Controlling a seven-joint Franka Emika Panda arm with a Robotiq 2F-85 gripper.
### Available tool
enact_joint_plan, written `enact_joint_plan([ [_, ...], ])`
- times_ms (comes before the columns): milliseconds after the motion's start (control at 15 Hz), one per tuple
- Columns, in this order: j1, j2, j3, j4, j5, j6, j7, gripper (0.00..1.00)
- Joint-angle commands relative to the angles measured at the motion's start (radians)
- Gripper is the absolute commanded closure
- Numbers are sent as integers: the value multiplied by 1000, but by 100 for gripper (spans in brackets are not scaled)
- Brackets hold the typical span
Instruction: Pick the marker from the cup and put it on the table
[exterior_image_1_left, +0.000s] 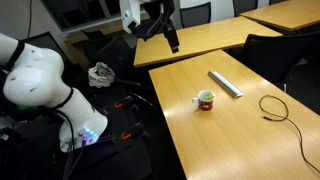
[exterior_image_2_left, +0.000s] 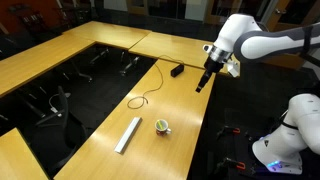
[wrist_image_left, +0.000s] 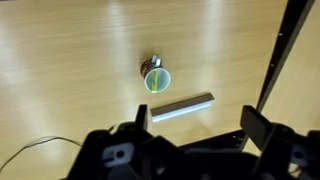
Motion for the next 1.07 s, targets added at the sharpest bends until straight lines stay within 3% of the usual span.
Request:
enact_joint_plan([
  [0, -29, 4, 26, 3, 17, -4, -13, 0],
  [333, -29, 4, 26, 3, 17, -4, -13, 0],
  [533, -29, 44, 61, -15, 6, 98, 17, 0],
  [733, -19, 138, 104, -36, 20, 261, 71, 0],
  [1000, -23, 362, 162, -32, 18, 532, 219, 0],
])
